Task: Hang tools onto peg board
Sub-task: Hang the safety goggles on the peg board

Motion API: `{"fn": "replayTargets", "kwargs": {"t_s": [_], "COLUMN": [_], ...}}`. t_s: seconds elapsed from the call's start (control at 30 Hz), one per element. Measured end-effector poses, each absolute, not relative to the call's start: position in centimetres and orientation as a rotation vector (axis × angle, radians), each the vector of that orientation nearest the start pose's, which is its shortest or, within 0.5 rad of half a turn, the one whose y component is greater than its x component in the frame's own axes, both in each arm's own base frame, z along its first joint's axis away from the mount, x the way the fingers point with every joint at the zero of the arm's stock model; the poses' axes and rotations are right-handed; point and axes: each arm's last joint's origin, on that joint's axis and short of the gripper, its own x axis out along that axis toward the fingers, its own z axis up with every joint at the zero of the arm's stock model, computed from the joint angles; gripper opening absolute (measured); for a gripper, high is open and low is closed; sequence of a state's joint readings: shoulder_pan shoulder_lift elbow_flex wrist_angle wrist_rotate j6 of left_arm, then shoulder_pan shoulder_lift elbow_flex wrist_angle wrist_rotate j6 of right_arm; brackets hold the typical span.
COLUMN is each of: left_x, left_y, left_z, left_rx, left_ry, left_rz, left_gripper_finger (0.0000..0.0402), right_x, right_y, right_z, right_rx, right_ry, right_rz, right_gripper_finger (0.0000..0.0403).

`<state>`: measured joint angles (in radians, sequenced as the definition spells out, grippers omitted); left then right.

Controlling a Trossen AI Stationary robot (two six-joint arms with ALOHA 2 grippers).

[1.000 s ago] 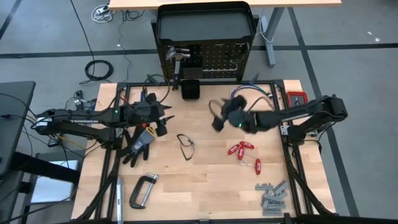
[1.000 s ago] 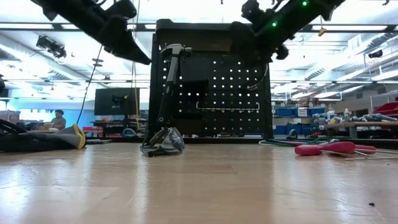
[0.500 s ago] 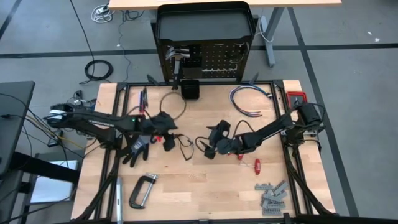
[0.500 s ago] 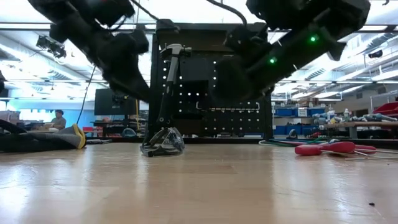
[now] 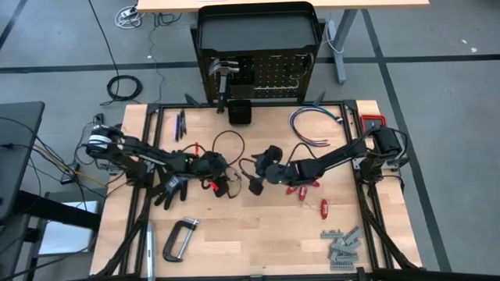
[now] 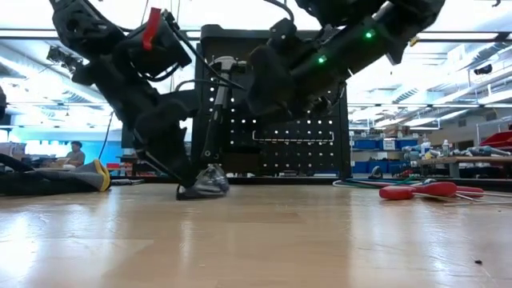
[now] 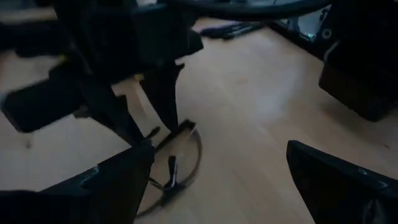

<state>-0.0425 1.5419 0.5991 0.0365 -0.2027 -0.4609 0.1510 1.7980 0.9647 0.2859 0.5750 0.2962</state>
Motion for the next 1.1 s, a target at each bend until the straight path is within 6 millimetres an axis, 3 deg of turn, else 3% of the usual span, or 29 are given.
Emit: {"fn": "replayTargets", "kwargs": {"t_s": [0.2, 0.43, 0.63, 0.87, 0.97, 1.1], "left_x": [27.9, 29.0, 29.6, 30.0, 29.6, 29.1], "left_y": [-1.3, -2.4, -2.6, -3.1, -3.5, -5.0], "left_z": [11.9, 11.7, 12.4, 14.5, 15.1, 15.7], "left_rx": [-0.319, -0.331, -0.307, -0.323, -0.314, -0.291], "left_ry": [0.759, 0.670, 0.642, 0.612, 0.655, 0.653], "left_rz": [0.319, 0.238, 0.218, 0.082, 0.081, 0.082], "left_gripper_finger": [0.0197, 0.0197, 0.0197, 0.0197, 0.0197, 0.0197], "right_x": [37.8, 36.6, 35.6, 35.4, 35.3, 35.1], "right_y": [5.3, 6.9, 8.6, 10.7, 11.2, 11.2], "right_z": [17.7, 18.6, 18.6, 17.6, 17.3, 16.9], "right_rx": [0.043, -0.054, -0.081, -0.310, -0.300, -0.236], "right_ry": [0.550, 0.725, 0.744, 0.783, 0.803, 0.833], "right_rz": [-0.448, -0.401, -0.346, -0.142, -0.069, -0.109], "right_gripper_finger": [0.0374, 0.0374, 0.0374, 0.0374, 0.0373, 0.0373]}}
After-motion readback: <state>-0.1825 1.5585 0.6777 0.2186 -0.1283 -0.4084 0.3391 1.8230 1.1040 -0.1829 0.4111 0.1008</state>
